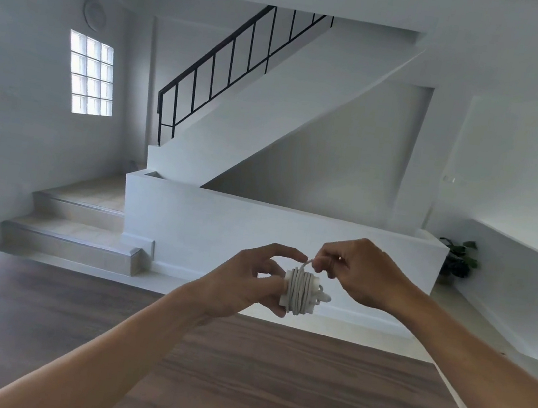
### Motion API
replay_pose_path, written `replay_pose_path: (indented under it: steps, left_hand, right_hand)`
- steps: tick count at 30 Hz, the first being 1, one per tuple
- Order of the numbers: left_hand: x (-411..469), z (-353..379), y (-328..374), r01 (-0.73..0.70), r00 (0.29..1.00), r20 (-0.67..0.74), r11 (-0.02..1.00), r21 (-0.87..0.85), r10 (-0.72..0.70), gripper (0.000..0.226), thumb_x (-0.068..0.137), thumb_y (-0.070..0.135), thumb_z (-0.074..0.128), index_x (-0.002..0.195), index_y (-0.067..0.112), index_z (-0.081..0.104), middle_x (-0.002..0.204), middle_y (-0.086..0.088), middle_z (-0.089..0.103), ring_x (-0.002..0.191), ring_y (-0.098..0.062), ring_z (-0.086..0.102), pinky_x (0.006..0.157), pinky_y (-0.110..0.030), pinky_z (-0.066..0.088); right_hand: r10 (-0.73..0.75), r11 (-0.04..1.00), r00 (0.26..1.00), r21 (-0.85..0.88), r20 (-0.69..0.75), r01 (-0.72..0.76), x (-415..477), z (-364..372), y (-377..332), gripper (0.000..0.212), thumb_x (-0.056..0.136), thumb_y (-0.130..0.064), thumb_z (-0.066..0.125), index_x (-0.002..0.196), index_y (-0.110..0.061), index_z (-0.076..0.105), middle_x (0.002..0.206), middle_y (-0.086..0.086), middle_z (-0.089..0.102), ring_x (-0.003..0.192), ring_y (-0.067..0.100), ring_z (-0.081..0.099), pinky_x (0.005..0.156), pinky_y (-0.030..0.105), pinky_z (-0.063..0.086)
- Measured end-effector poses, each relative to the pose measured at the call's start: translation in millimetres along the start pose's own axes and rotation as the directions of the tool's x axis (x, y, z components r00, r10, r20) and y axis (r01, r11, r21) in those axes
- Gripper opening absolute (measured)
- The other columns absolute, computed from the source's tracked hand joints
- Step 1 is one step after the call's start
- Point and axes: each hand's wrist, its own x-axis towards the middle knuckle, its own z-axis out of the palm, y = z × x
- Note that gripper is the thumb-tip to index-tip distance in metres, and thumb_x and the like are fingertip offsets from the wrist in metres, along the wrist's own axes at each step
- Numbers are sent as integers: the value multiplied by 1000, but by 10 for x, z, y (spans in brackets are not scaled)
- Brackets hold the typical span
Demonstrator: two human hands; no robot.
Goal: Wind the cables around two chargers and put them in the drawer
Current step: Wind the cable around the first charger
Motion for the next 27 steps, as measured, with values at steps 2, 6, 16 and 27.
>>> replay_pose_path:
  steps: [2,6,16,27]
  left_hand:
    - [20,2,14,5,1000,11,992,-122,-4,40,95,-5,47,123,17,64,92,-22,58,74,-30,65,74,-30,57]
    - [83,44,2,69,995,-46,940,-335,-89,37,94,-5,46,115,14,70,93,-22,65,71,-31,65,74,-30,60]
    - [226,138,-176,105,944,-211,836,-539,-254,26,96,4,50,115,3,68,108,-14,75,86,-23,70,69,-30,60]
    - [307,125,-65,50,945,-231,802,-596,-231,25,97,12,52,112,13,71,99,-8,77,82,-23,70,84,-34,58]
  right_hand:
    - [32,988,999,153,32,-37,-40,146,47,36,89,-10,54,64,-34,62,60,-14,63,60,5,56,64,31,47]
    - [98,957,990,265,99,-121,-226,528,-64,40,94,-14,47,57,-27,56,47,-19,59,43,1,51,54,21,39]
    - [290,801,943,581,-166,-144,-459,860,-280,24,96,-20,53,78,-14,68,60,4,67,52,11,66,58,25,54]
    - [505,473,799,879,-326,60,-335,1001,-424,18,89,-8,65,101,-18,74,82,-10,76,78,9,73,78,21,57]
